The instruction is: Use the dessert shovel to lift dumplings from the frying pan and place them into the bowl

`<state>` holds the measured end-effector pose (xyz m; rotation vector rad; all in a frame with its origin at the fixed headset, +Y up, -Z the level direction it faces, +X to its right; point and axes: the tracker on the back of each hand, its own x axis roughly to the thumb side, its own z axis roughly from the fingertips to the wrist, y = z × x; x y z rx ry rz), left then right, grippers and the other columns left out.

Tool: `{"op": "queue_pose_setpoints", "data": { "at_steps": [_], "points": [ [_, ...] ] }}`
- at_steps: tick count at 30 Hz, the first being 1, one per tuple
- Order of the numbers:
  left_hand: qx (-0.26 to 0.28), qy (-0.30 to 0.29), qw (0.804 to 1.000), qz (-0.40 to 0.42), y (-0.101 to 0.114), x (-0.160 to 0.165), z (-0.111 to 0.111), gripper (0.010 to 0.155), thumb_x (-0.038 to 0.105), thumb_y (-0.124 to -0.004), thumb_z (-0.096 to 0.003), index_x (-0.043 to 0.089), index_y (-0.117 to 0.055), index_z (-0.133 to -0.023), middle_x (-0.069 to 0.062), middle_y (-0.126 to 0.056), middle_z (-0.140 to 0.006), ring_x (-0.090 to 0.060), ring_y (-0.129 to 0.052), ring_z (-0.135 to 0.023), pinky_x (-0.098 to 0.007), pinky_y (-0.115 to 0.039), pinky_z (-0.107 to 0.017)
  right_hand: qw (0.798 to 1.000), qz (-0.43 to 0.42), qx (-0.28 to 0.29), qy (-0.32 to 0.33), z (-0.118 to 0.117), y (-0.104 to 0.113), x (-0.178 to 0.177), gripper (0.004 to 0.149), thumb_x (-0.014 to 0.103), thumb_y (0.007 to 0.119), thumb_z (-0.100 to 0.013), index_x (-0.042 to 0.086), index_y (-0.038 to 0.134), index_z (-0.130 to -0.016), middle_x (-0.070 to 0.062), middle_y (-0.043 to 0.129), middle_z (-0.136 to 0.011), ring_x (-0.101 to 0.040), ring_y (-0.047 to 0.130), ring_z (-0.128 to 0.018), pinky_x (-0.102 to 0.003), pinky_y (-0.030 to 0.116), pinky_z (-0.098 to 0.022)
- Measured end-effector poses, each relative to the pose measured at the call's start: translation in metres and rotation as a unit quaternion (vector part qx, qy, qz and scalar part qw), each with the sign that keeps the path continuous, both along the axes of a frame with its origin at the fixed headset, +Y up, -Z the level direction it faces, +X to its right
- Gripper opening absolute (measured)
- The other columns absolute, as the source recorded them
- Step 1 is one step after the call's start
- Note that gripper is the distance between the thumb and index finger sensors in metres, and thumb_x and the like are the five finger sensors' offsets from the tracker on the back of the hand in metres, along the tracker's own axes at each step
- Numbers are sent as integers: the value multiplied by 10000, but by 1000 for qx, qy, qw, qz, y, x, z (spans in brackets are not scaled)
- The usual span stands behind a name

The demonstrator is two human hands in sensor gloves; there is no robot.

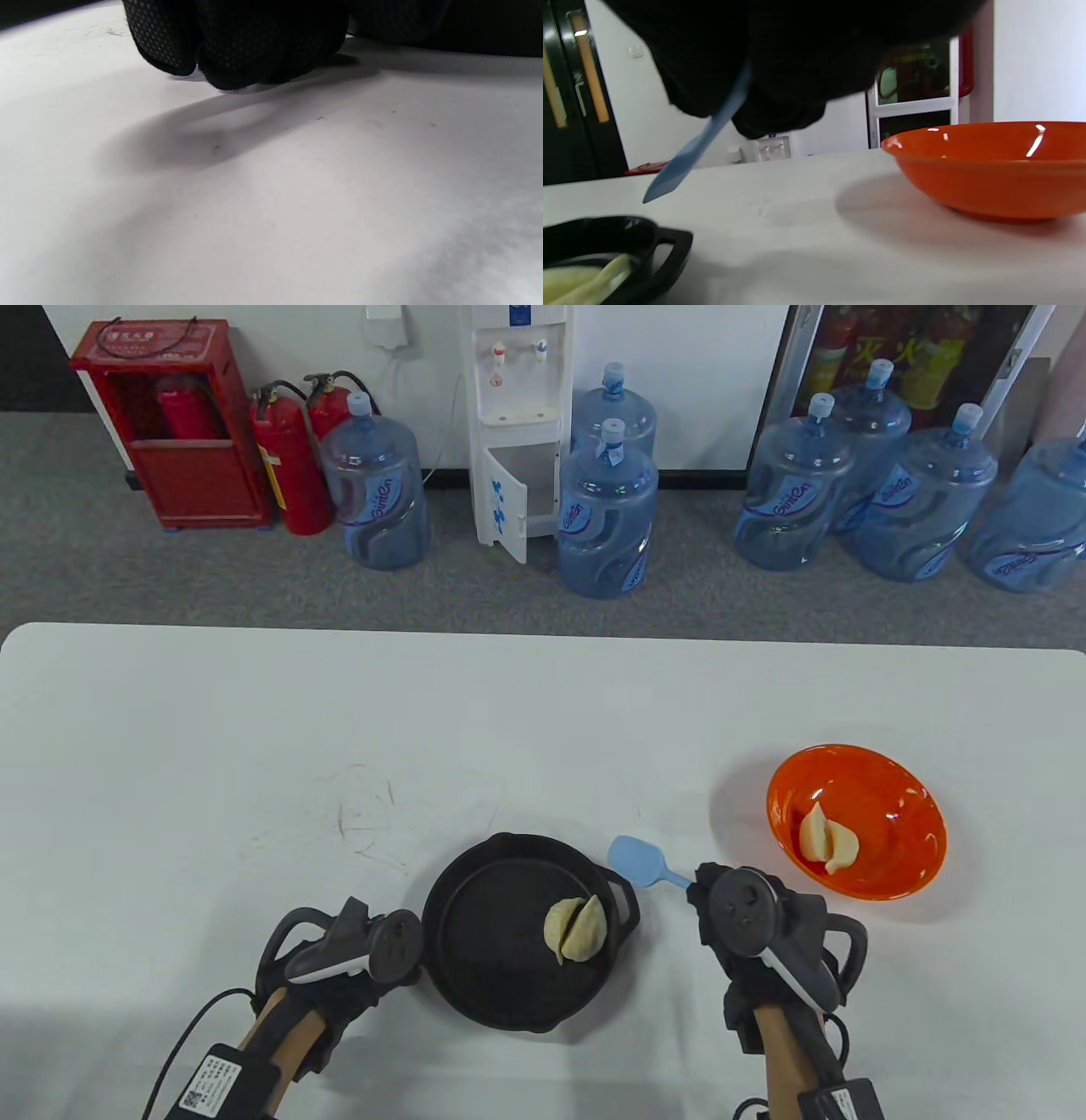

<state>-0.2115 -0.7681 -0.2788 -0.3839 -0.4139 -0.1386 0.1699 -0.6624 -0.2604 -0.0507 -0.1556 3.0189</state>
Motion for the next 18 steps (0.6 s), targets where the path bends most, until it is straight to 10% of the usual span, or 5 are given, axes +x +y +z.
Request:
{"op": "queue_pose_setpoints", "data": {
  "at_steps": [18],
  "points": [
    [1,0,1000,-2,0,1,0,562,512,-672,-483,240,-619,-972,58,-827,-780,-123,-941,-581,-481,-733,-713,992,92,-36,80,10,-7,-51,382,457,845,-581,255,934,-893,-50,1015,-681,-124,961,-261,-325,840,-201]
  ]
}}
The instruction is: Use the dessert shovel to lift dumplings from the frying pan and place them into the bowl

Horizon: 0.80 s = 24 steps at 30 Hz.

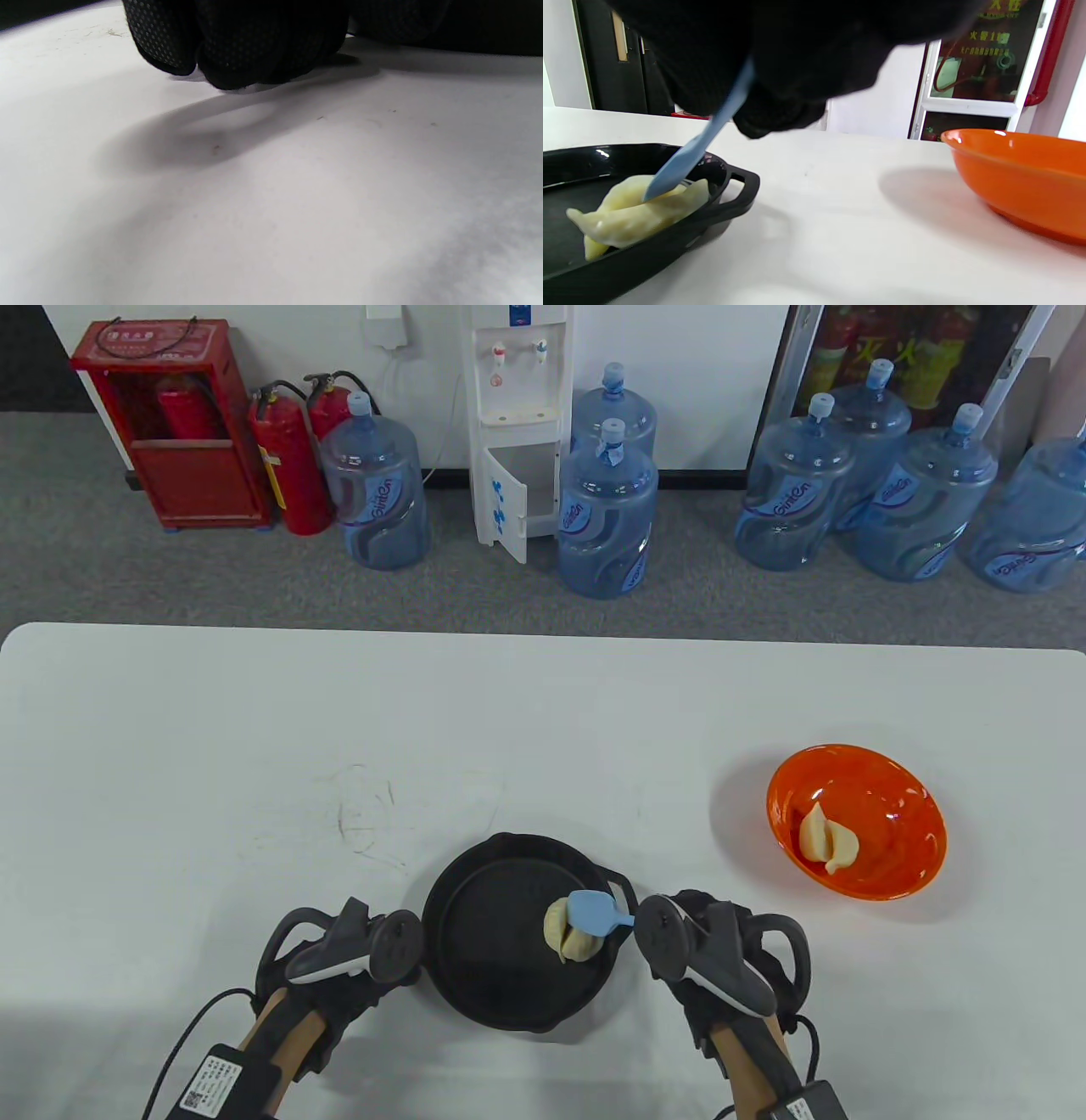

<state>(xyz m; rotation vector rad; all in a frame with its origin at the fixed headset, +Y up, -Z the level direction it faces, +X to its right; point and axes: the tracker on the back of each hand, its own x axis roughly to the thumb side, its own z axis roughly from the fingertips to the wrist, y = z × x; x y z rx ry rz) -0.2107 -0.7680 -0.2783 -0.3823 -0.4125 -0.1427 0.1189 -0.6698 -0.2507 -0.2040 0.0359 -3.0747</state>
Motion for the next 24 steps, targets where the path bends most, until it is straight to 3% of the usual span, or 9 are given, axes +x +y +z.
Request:
{"op": "queue_pose_setpoints", "data": {
  "at_steps": [14,24],
  "points": [
    [1,-1,1000,-2,0,0,0,562,512,-671,-484,241,-618,-973,58,-827,-780,-121,-940,-582,-480,-734,-713,999,-18,-14,35,-2,-16,-20,392,466,818,-591,252,925,-901,-41,1014,-672,-96,958,-242,-310,845,-186],
    [1,-1,1000,-2,0,0,0,562,511,-671,-484,241,-617,-973,57,-826,-781,-122,-940,-582,-481,-733,-713,992,-60,-98,52,-17,-31,-34,405,443,773,-608,249,893,-942,-48,984,-726,-108,953,-281,-319,838,-216]
  ]
}}
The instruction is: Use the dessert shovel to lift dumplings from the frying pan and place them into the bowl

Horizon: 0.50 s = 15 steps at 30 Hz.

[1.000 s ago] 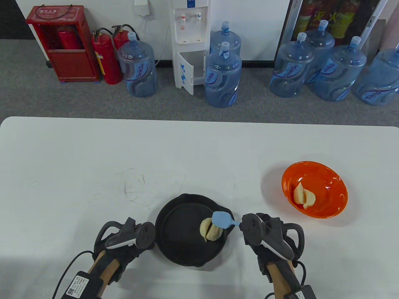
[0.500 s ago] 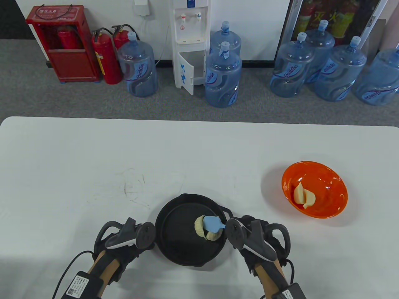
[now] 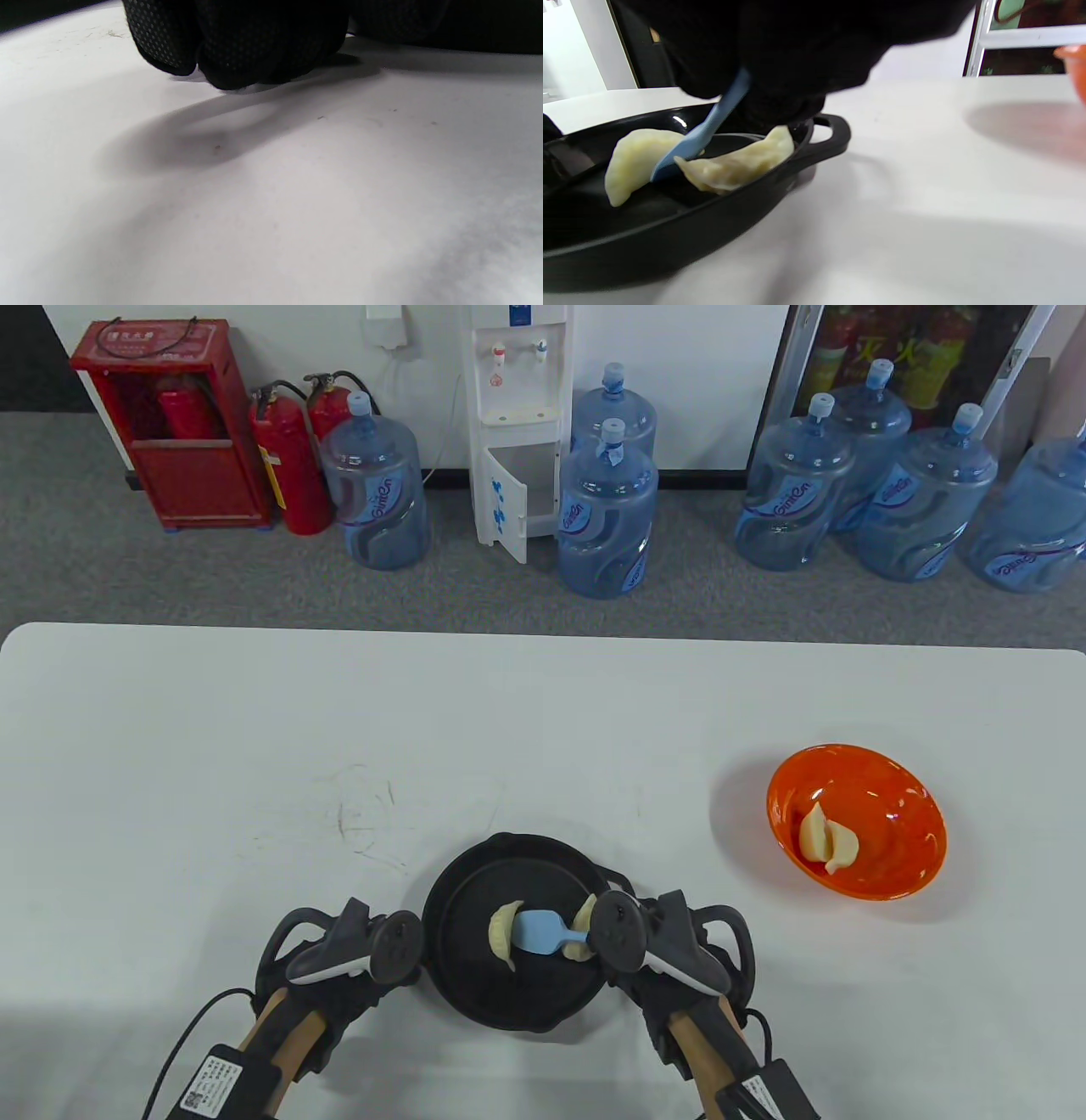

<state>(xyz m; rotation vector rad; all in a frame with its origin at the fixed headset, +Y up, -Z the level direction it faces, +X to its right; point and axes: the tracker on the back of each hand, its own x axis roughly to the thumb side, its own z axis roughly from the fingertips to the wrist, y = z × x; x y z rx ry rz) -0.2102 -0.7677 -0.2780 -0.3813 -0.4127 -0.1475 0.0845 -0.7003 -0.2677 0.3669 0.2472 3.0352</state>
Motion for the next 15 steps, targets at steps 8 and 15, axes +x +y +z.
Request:
{"op": "queue_pose_setpoints", "data": {
  "at_steps": [8,15],
  "points": [
    [0,-1,1000,-1,0,0,0,561,512,-671,-483,244,-617,-973,59,-827,-781,-121,-941,-582,-480,-734,-713,999,-22,-31,-2,-12,-7,-11,407,439,767,-616,244,886,-953,-54,977,-743,-119,959,-303,-330,843,-234],
    [0,-3,1000,-3,0,0,0,560,510,-672,-484,242,-617,-974,58,-827,-782,-120,-942,-582,-479,-736,-712,998,-36,-43,-6,-19,-13,-21,409,439,758,-618,244,881,-955,-53,976,-741,-114,959,-303,-328,845,-233]
  ]
}}
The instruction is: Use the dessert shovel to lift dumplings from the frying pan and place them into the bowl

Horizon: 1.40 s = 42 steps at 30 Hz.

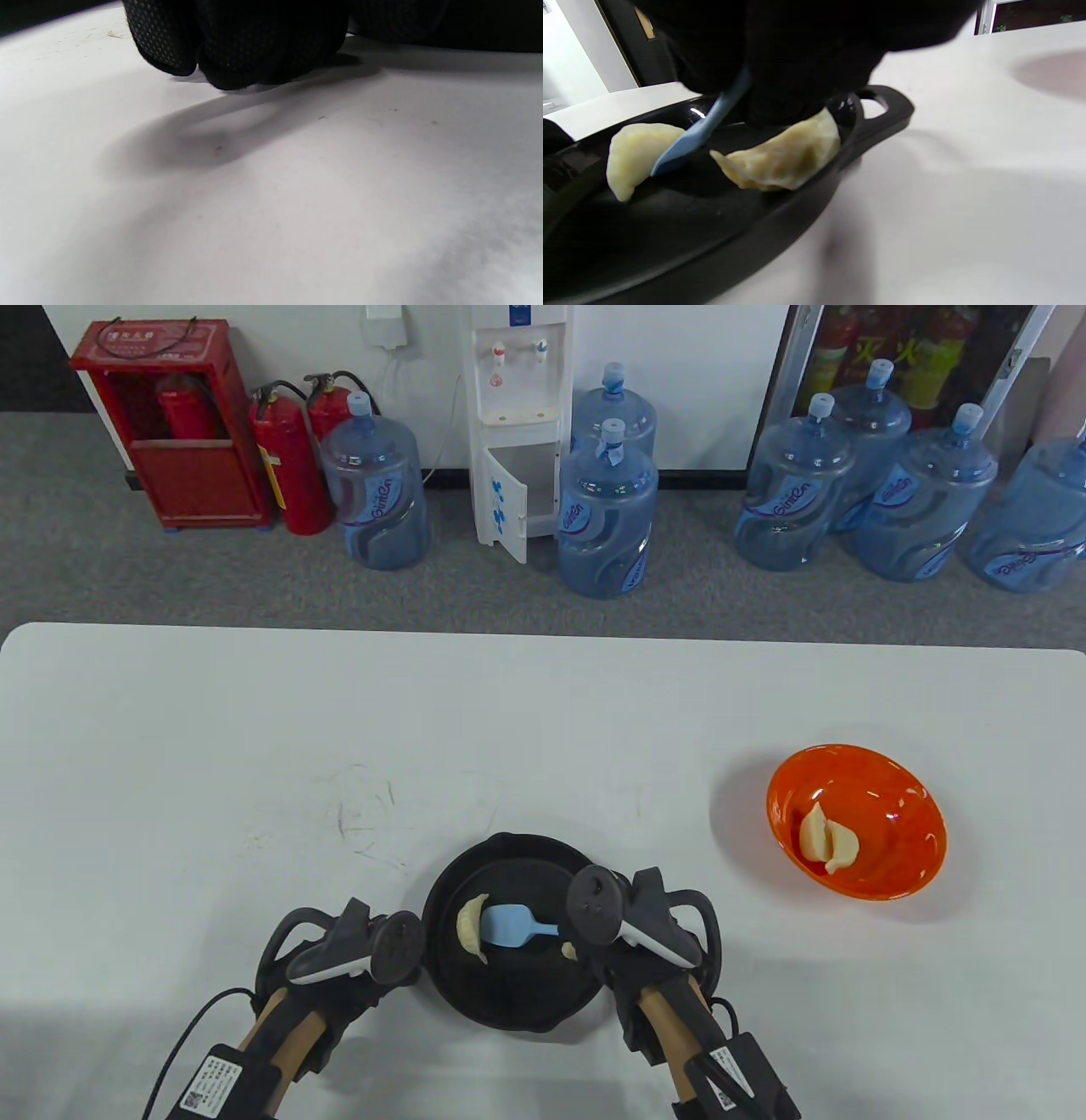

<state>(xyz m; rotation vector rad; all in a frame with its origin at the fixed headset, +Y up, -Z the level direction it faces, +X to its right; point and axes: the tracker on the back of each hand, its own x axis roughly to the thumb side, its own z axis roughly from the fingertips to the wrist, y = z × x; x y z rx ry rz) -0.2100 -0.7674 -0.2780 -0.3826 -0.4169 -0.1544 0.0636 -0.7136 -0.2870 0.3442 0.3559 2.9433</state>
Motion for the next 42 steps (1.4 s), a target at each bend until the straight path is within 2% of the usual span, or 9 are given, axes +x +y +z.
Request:
{"op": "queue_pose_setpoints", "data": {
  "at_steps": [10,20,37,42],
  "points": [
    [1,-3,1000,-1,0,0,0,559,508,-671,-487,240,-617,-974,56,-826,-782,-121,-941,-583,-480,-734,-713,1000,3,21,2,0,-5,-17,410,444,753,-619,246,878,-956,-48,975,-739,-114,956,-301,-328,842,-234],
    [2,-3,1000,-3,0,0,1,558,507,-670,-487,239,-616,-974,56,-825,-782,-120,-942,-582,-478,-735,-713,1000,-9,18,0,1,-7,-25,413,444,750,-622,239,877,-957,-49,978,-728,-97,949,-275,-312,839,-211],
    [3,-2,1000,-3,0,1,1,557,506,-669,-487,240,-615,-973,57,-825,-782,-120,-941,-582,-478,-737,-712,997,-76,-17,-9,4,-4,-9,413,436,757,-622,227,883,-955,-52,985,-710,-90,942,-260,-305,835,-200],
    [3,-2,1000,-3,0,1,1,557,506,-669,-487,239,-615,-974,56,-825,-781,-120,-940,-582,-479,-735,-712,998,-59,-8,-6,6,-6,-11,415,436,757,-622,225,880,-958,-53,983,-714,-92,942,-263,-306,835,-203]
  ]
}}
